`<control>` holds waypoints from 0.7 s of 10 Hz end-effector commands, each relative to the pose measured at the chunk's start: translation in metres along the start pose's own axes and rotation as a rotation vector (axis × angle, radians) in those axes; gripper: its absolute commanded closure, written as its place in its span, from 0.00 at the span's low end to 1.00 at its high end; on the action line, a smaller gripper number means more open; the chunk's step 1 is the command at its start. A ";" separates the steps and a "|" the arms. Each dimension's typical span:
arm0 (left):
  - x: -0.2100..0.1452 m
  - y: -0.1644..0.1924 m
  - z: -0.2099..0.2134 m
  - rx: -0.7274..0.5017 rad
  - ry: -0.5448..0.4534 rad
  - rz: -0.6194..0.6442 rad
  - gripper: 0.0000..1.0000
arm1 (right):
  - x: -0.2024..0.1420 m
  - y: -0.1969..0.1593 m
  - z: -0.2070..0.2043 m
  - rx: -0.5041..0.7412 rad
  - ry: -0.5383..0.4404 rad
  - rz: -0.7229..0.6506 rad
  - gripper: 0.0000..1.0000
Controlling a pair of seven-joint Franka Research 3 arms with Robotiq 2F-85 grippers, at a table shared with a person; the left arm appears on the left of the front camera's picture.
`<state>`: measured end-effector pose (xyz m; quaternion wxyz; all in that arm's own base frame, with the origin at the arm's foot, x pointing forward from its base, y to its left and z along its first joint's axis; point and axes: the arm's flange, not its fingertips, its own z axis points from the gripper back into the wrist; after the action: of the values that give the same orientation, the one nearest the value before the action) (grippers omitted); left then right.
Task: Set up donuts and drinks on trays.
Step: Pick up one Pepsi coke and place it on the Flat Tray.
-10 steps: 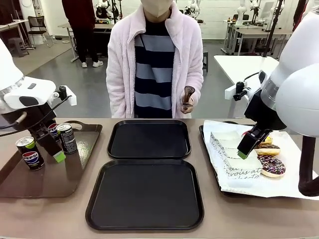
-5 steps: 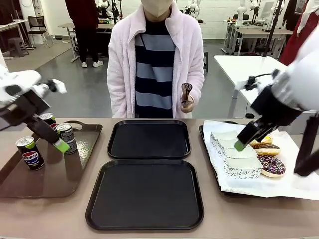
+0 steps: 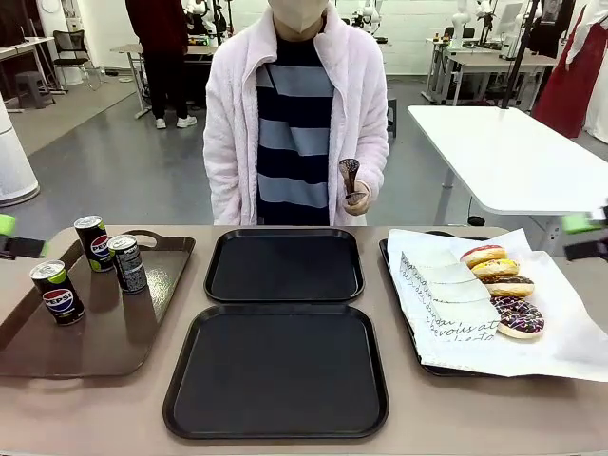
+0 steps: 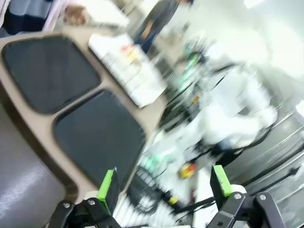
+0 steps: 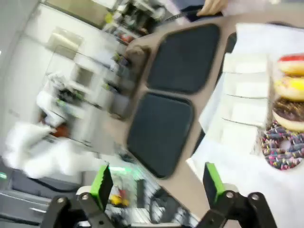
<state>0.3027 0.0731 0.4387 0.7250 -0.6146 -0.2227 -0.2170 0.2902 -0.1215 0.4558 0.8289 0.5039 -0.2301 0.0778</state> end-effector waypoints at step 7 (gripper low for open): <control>-0.035 0.043 0.101 0.118 -0.213 0.270 0.00 | -0.047 -0.075 0.063 0.083 0.000 -0.219 0.00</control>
<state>0.2999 0.1800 0.3939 0.7344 -0.6336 -0.2386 -0.0470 0.2589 -0.2056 0.3926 0.8078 0.5675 -0.1593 -0.0068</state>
